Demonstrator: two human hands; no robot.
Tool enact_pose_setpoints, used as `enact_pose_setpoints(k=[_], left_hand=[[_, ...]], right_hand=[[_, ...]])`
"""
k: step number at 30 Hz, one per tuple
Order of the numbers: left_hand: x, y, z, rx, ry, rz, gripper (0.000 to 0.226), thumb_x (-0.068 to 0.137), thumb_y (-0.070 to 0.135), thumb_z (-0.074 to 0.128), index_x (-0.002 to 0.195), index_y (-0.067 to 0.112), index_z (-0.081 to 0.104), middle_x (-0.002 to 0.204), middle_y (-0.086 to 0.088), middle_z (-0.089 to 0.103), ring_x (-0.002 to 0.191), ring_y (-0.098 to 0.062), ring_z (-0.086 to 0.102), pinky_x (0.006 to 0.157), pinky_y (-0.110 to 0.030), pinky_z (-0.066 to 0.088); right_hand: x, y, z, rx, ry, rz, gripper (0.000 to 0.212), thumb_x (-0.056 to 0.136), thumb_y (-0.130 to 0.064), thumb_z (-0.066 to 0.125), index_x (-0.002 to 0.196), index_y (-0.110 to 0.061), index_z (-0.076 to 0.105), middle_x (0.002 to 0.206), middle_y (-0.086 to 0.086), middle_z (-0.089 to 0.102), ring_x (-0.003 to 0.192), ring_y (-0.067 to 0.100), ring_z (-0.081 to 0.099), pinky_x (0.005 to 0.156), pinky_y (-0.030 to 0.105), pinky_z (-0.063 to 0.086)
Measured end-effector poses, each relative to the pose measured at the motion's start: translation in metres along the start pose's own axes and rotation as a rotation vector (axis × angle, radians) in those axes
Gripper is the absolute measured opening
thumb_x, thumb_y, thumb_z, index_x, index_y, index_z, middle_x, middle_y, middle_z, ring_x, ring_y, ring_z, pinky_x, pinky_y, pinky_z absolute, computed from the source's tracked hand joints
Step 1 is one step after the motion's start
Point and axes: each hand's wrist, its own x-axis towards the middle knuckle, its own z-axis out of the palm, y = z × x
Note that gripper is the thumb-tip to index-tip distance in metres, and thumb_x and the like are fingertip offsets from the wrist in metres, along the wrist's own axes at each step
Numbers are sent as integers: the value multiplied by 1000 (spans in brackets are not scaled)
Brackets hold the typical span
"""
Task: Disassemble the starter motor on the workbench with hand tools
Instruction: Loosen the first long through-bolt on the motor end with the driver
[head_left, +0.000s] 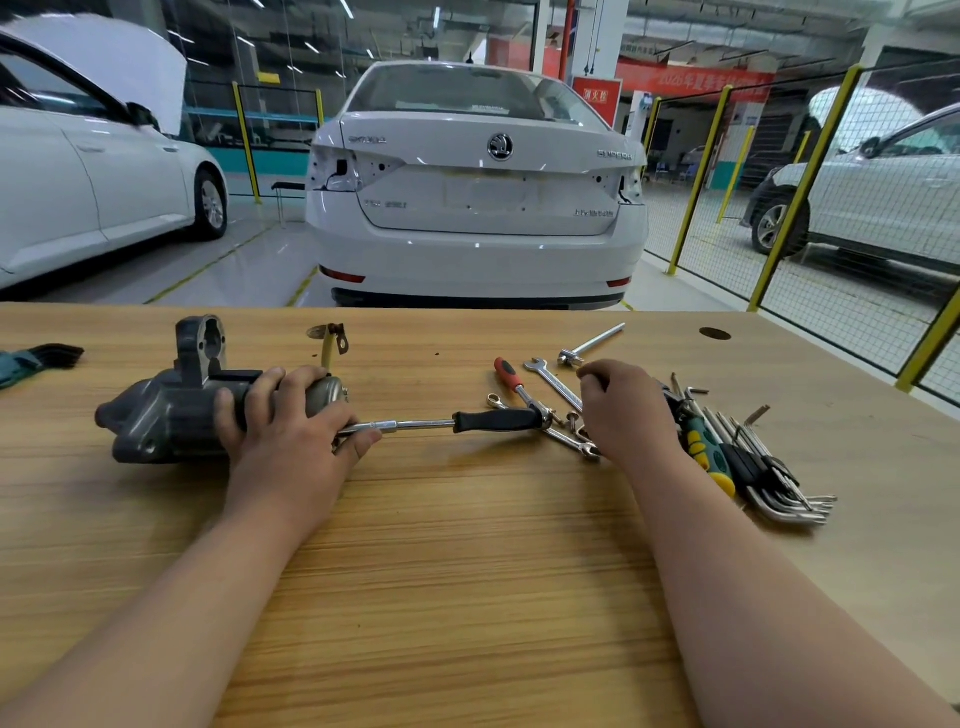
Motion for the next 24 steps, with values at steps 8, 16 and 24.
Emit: enact_pose_setpoints(k=[8,16,24], left_hand=[[-1,-5,-4,-64,22,63,44,82,61,37,84,30,68,136,-7,43,133,-29,18,110,-50,-1],[5,-14,-4,-35,12,108,38,83,66,35,94,43,63,136,0,41,131,-24,19,106,-37,-2],[16,-17,-8,116,-102,123,59,78,77,12,112,49,51,138,7,32,125,-19,16,101,-37,4]], right_hand=[[-15,-31,18,-92,-197,39,52,100,-53,43,134,-15,53,118,8,63,93,21,54,70,32,42],[-6,-40,22,-100,-219,91,49,99,-47,48,136,-15,50,113,7,63,93,21,54,75,35,46],[-2,-36,20,252,-179,206,38,96,-31,53,129,-14,61,94,1,65,74,10,56,56,26,39]])
